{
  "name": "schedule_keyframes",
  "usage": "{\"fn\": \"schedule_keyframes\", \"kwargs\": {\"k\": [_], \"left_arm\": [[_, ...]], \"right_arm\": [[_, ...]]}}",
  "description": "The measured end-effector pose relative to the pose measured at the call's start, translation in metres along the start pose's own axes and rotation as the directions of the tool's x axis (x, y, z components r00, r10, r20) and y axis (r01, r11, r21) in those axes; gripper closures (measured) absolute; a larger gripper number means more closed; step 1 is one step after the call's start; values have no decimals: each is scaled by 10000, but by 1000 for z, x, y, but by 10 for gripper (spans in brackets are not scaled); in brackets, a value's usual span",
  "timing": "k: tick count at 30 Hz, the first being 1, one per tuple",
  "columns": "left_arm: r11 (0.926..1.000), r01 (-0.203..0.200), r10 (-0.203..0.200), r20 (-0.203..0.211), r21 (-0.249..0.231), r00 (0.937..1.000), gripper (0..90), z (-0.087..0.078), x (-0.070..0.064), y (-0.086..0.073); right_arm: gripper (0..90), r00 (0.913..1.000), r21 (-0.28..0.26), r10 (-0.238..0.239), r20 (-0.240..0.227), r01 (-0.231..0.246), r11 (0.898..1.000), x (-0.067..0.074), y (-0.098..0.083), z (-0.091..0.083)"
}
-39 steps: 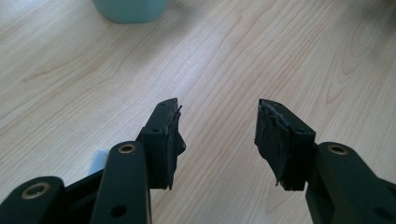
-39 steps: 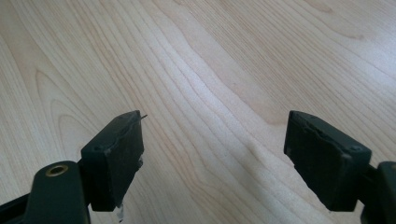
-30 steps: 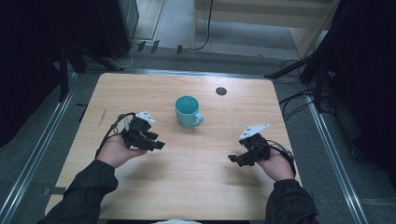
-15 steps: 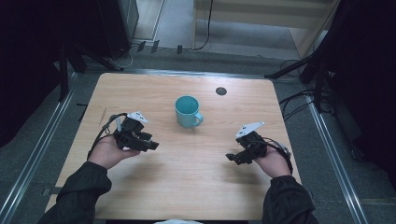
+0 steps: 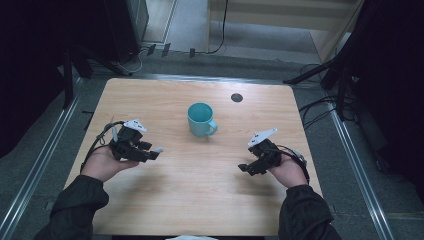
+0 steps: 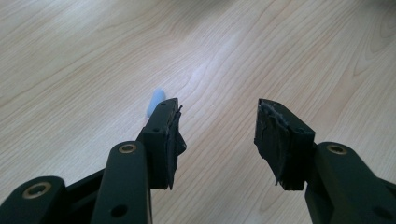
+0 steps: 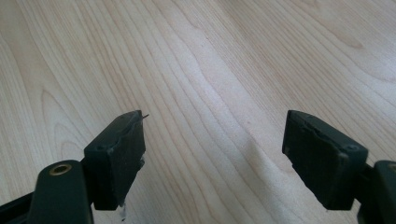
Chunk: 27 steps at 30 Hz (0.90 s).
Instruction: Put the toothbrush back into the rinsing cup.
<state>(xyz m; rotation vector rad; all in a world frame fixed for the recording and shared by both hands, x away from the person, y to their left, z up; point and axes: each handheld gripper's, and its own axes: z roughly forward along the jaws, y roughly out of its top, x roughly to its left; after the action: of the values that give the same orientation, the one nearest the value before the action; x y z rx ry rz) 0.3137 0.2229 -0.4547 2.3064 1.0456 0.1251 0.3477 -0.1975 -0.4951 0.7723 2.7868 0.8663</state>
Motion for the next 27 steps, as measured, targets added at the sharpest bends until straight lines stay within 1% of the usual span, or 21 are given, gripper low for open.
{"fn": "schedule_keyframes", "kwargs": {"k": [2,7,9,12,14,16,17,18,20,23,25,27], "left_arm": [[10000,35,-35,-17,50,10000,498,-1,2,-1],[9997,5,-2,-128,233,9999,499,-3,8,-5],[9994,9,0,-269,342,9996,507,-5,10,-6],[9994,-11,22,-322,336,9995,512,-8,12,-7],[9990,-17,35,-404,442,9992,517,-13,18,-9],[9991,49,-32,-419,412,9991,519,-14,19,-11],[9985,191,-178,-270,507,9995,519,-18,24,-13],[9982,240,-226,-261,545,9994,519,-19,26,-14],[9981,249,-233,-289,563,9993,524,-20,27,-15],[9969,211,-182,-384,756,9991,533,-20,31,-18],[9956,109,-64,-478,930,9988,535,-20,32,-19],[9916,150,-77,-569,1283,9983,542,-19,35,-21]], "right_arm": [[211,10000,33,41,22,-41,10000,0,0,0],[212,10000,99,-66,32,65,9999,1,0,0],[212,10000,96,-48,19,48,9999,1,0,0],[211,10000,98,-55,27,54,9999,0,0,-1],[211,10000,107,-16,45,15,9999,0,-1,-1],[211,10000,84,-19,46,19,10000,0,-1,-1],[211,10000,91,-29,51,28,10000,1,-1,-1],[211,10000,97,-39,58,38,9999,0,-2,-1],[211,10000,124,-19,74,18,9999,1,-2,-1],[211,9999,185,-25,121,23,9998,0,-2,-1],[211,9999,180,-17,130,14,9998,1,-2,-1],[211,9999,195,-51,128,48,9998,1,-2,-1]]}}
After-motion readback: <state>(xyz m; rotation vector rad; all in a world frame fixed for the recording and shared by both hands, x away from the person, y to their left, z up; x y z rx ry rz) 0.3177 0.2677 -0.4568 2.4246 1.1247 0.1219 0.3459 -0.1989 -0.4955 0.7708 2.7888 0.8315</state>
